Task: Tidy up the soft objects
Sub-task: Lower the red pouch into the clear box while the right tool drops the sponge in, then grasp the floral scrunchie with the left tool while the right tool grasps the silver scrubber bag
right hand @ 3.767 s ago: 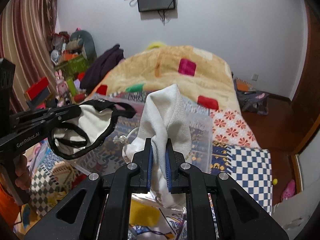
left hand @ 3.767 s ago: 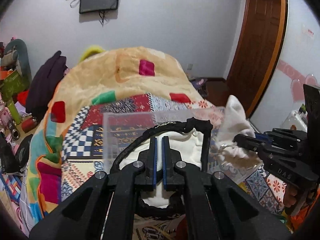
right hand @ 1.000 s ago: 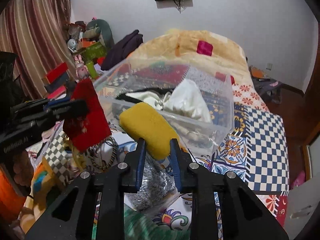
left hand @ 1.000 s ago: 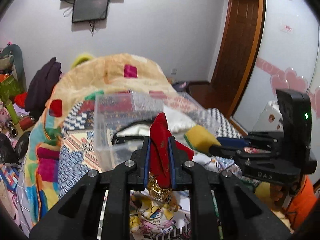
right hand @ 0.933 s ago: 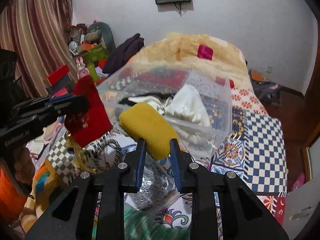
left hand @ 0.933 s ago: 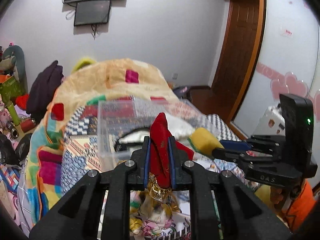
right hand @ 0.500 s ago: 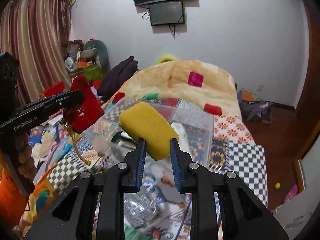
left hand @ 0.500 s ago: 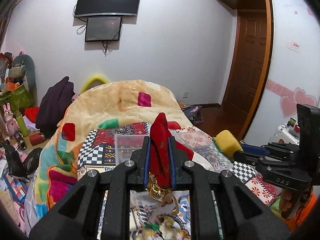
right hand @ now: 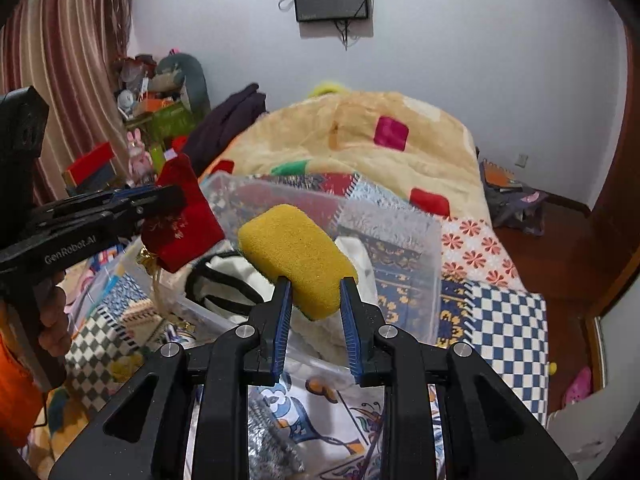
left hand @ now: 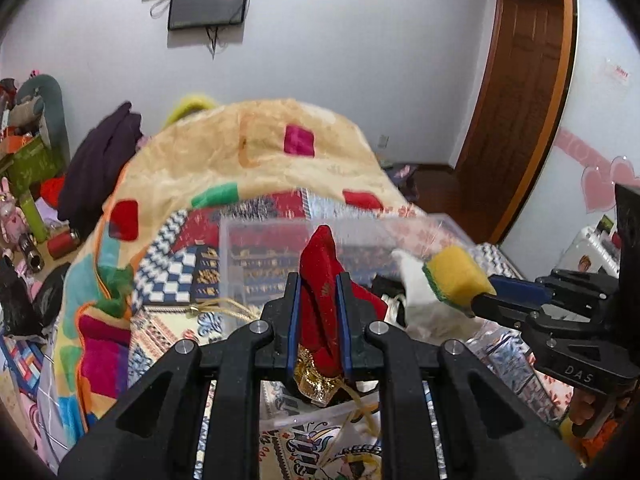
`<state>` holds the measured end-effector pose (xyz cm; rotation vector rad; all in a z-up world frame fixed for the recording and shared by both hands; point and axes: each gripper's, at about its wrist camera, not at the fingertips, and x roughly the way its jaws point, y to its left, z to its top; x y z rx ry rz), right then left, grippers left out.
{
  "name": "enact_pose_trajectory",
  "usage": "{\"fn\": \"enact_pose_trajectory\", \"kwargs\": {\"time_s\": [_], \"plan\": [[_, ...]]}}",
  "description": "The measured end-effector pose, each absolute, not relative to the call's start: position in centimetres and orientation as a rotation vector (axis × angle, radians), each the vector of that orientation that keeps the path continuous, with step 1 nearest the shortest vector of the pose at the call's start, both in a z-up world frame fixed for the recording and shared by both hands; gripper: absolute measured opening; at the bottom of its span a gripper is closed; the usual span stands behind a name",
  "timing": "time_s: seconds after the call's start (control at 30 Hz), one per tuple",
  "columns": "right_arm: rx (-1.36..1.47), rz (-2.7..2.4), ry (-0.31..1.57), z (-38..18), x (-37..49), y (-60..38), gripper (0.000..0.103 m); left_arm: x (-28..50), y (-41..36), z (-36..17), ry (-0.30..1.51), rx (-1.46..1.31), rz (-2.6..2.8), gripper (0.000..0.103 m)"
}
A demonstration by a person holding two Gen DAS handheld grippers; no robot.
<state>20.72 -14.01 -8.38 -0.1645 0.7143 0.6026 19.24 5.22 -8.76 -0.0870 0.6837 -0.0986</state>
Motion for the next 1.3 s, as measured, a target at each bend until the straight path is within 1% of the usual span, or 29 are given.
{"fn": "enact_pose_trajectory", "kwargs": {"time_s": [0.13,0.2,0.3,0.37,0.4,0.43,0.5,0.53,0.57,0.8,0.83,0.9,1.0,1.17,1.3], "plan": [[-0.185,0.628,0.759,-9.5,21.3,-13.0,0.022,19.9,4.8,-10.1,0.724,-0.082,-0.113,0.016],[-0.200,0.637,0.770,-9.7,21.1,-12.6,0.025,20.0,4.6,-10.4,0.735,-0.079,-0.117,0.017],[-0.214,0.633,0.775,-9.8,21.0,-12.6,0.026,19.9,4.4,-10.6,0.745,-0.077,-0.121,0.026],[-0.213,0.633,0.776,-9.6,20.8,-12.7,0.029,19.7,4.4,-10.5,0.746,-0.079,-0.123,0.031],[-0.212,0.630,0.773,-9.5,20.7,-12.9,0.036,19.5,4.4,-10.3,0.746,-0.081,-0.124,0.037],[-0.209,0.626,0.768,-9.4,20.7,-13.0,0.045,19.4,4.5,-10.1,0.743,-0.083,-0.123,0.040],[-0.203,0.613,0.747,-9.0,20.5,-13.2,0.057,18.9,4.6,-9.6,0.729,-0.087,-0.117,0.052],[-0.201,0.608,0.737,-8.7,20.3,-13.4,0.060,18.6,4.6,-9.3,0.721,-0.089,-0.115,0.053],[-0.198,0.606,0.727,-8.4,20.1,-13.5,0.061,18.2,4.7,-8.9,0.713,-0.090,-0.115,0.055],[-0.154,0.606,0.689,-6.7,18.9,-15.2,0.077,15.5,4.7,-7.1,0.678,-0.072,-0.096,0.073],[-0.149,0.605,0.683,-6.5,18.5,-15.5,0.079,15.2,4.6,-6.9,0.675,-0.064,-0.092,0.074],[-0.145,0.603,0.678,-6.2,18.1,-15.6,0.080,14.3,4.5,-6.8,0.673,-0.051,-0.089,0.079],[-0.144,0.607,0.680,-6.2,17.5,-15.9,0.080,13.0,4.4,-6.9,0.681,-0.037,-0.090,0.083],[-0.141,0.618,0.713,-7.4,16.4,-16.4,0.081,11.2,4.2,-8.2,0.720,-0.021,-0.095,0.089],[-0.151,0.628,0.764,-9.1,15.7,-16.4,0.081,10.2,3.9,-9.9,0.779,-0.018,-0.101,0.089]]}}
